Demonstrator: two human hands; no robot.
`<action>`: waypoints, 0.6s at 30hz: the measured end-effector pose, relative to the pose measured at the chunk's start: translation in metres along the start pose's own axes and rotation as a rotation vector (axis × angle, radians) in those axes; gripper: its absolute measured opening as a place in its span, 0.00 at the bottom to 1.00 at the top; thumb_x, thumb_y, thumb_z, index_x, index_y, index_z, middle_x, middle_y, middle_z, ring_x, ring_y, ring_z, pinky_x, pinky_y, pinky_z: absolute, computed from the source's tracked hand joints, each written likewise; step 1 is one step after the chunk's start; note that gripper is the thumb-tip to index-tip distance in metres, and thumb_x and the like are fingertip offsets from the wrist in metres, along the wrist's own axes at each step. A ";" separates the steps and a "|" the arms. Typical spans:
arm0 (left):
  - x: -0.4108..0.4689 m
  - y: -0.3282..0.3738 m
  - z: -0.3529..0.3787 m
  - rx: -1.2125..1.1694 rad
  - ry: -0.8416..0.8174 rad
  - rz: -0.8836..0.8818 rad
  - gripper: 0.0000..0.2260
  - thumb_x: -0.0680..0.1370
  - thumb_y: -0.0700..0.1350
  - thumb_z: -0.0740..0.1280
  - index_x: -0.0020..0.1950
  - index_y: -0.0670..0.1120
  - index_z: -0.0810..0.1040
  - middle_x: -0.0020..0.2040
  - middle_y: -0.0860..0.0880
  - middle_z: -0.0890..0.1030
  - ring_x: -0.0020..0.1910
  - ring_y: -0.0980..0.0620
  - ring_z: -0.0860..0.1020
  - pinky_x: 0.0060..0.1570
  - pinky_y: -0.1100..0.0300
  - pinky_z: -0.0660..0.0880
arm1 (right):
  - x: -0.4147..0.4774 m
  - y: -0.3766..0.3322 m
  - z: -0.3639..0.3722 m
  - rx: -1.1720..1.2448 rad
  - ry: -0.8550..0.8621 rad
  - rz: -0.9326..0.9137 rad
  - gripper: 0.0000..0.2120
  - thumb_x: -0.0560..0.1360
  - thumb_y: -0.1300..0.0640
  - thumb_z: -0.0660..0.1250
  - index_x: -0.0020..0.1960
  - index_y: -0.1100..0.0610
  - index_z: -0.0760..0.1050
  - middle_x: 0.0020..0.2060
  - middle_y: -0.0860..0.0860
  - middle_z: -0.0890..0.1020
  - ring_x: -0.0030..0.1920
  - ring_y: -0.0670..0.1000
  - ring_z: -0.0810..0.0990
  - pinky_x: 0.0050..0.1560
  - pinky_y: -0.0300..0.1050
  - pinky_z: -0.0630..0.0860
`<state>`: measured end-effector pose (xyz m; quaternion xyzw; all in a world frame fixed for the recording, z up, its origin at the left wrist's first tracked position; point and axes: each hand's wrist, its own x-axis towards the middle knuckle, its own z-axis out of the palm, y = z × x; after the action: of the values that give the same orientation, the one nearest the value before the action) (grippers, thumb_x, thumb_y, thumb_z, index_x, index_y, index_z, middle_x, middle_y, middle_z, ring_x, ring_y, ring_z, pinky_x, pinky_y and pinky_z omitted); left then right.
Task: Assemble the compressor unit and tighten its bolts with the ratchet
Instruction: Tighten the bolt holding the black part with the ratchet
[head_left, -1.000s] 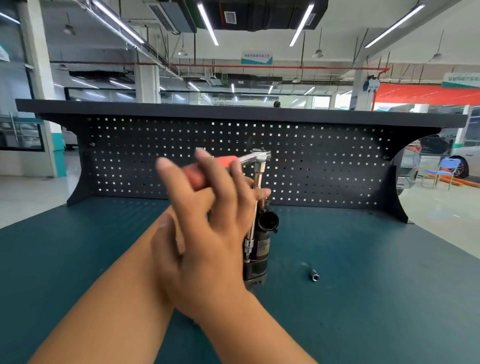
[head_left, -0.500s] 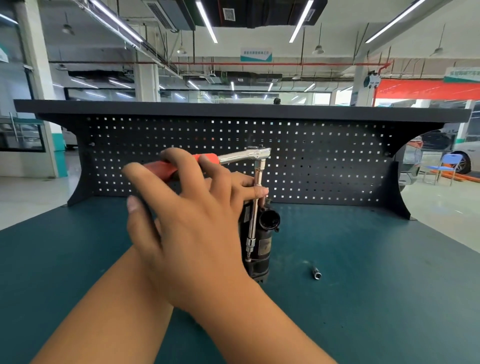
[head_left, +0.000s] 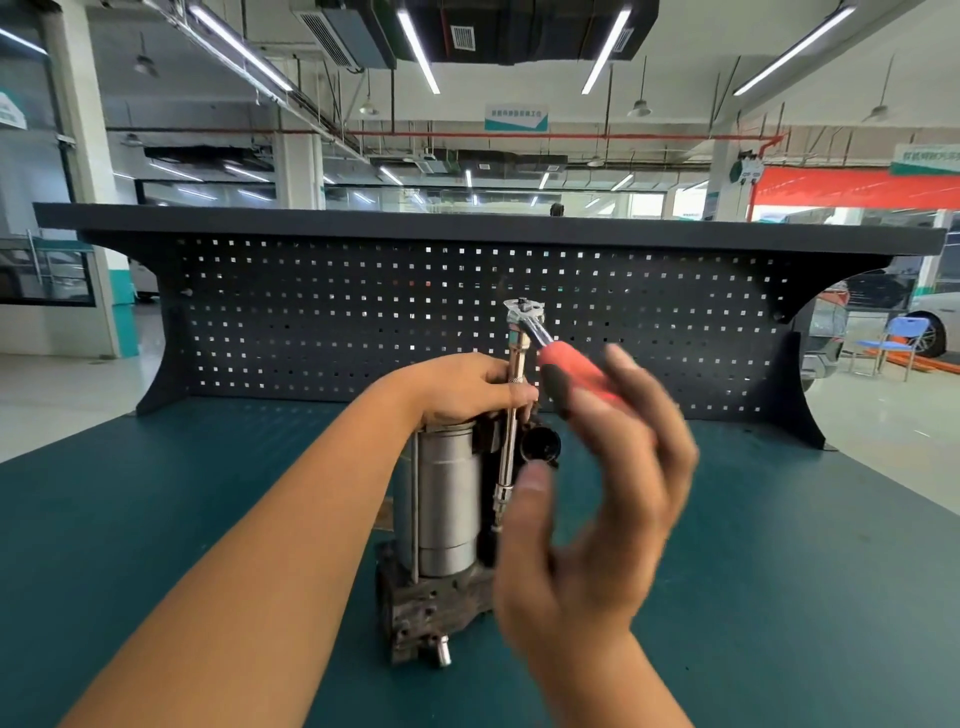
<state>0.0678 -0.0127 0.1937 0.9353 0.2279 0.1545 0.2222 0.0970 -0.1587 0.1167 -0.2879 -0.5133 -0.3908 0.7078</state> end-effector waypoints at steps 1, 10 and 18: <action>0.000 -0.002 0.000 -0.020 0.000 0.007 0.08 0.79 0.48 0.62 0.45 0.50 0.79 0.41 0.55 0.78 0.41 0.58 0.74 0.46 0.63 0.69 | 0.003 0.007 -0.003 0.013 0.058 -0.006 0.22 0.69 0.69 0.58 0.62 0.56 0.65 0.59 0.64 0.69 0.62 0.63 0.70 0.58 0.63 0.71; 0.001 -0.007 -0.001 0.019 -0.020 0.029 0.11 0.80 0.54 0.60 0.40 0.56 0.78 0.43 0.58 0.79 0.42 0.61 0.74 0.48 0.65 0.68 | 0.017 0.071 -0.018 -0.005 0.316 0.175 0.32 0.64 0.75 0.56 0.66 0.61 0.52 0.62 0.58 0.65 0.63 0.62 0.69 0.63 0.65 0.67; -0.002 -0.006 0.000 -0.003 -0.009 0.049 0.11 0.80 0.53 0.60 0.40 0.55 0.78 0.44 0.55 0.78 0.43 0.58 0.74 0.45 0.72 0.68 | 0.042 0.147 -0.023 0.200 0.133 0.949 0.27 0.76 0.65 0.57 0.72 0.50 0.58 0.52 0.41 0.76 0.49 0.44 0.76 0.54 0.42 0.69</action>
<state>0.0639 -0.0086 0.1907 0.9409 0.2036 0.1559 0.2210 0.2402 -0.1107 0.1490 -0.3953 -0.3143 0.0084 0.8631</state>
